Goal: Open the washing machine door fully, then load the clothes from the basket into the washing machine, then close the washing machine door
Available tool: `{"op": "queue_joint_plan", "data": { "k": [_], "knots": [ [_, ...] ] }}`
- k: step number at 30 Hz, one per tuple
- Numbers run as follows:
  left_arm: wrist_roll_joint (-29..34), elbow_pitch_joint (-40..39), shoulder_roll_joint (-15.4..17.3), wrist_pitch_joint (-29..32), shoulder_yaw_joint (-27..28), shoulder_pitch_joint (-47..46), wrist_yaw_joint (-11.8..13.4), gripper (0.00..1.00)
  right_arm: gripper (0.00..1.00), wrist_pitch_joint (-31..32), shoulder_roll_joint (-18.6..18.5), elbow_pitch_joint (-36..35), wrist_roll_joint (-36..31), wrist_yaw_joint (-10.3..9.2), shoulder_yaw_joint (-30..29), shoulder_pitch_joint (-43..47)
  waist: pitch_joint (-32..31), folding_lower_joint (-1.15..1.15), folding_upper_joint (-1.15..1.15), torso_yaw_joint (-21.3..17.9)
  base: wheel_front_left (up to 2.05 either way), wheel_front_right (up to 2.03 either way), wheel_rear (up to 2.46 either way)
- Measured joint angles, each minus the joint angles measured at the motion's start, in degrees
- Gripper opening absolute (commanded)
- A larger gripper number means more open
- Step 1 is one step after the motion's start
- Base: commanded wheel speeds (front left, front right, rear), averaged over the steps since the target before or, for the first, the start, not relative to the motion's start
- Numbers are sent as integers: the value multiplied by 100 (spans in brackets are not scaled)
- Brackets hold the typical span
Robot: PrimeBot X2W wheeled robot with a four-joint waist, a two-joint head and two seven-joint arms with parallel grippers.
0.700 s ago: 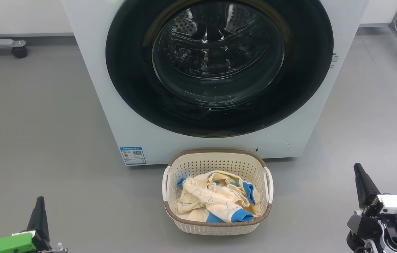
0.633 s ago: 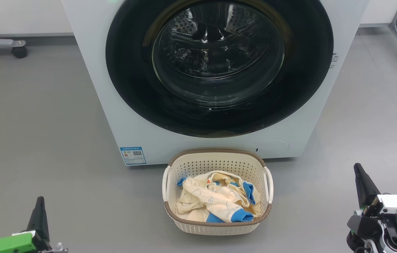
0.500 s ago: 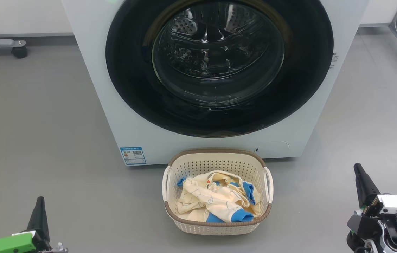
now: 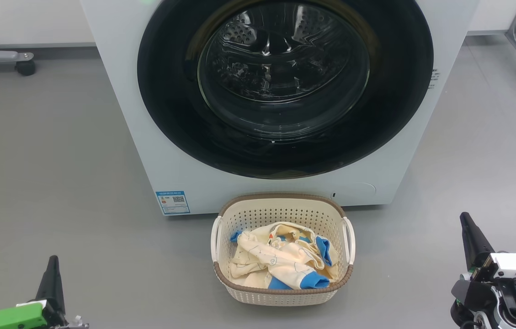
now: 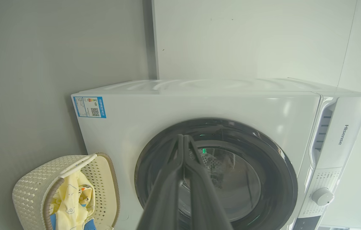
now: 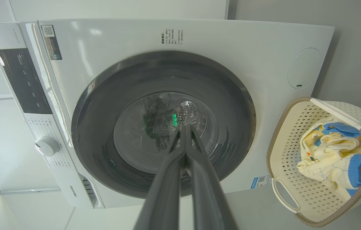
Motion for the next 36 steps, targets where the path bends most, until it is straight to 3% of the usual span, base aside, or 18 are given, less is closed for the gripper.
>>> {"op": "queue_joint_plan", "data": {
  "k": [36],
  "knots": [
    [26,5,-37,1,31,0,0,0,0,25,20,0,-1,0,-16,0,0,0,0,0,0,0,0]
  ]
}}
